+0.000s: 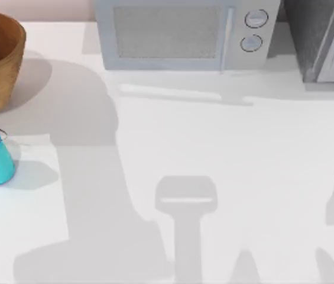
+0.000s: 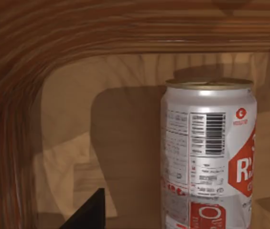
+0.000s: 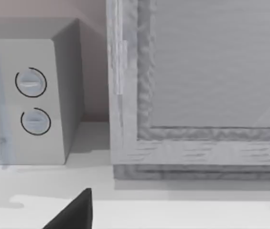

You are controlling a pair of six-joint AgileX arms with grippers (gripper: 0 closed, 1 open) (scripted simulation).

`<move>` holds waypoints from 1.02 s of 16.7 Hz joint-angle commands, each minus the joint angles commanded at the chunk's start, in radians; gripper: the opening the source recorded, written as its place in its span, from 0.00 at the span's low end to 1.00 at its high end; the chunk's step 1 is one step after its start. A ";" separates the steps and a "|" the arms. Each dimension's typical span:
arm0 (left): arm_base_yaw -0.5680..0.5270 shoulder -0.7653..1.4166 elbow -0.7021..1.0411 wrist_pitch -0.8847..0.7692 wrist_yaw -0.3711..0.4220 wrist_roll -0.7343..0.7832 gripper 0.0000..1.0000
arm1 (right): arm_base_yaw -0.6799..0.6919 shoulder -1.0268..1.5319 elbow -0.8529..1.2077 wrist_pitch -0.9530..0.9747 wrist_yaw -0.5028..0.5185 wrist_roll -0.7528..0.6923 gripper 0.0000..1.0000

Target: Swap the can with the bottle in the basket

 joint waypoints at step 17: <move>-0.023 -0.027 -0.296 0.266 -0.005 -0.034 1.00 | 0.000 0.000 0.000 0.000 0.000 0.000 1.00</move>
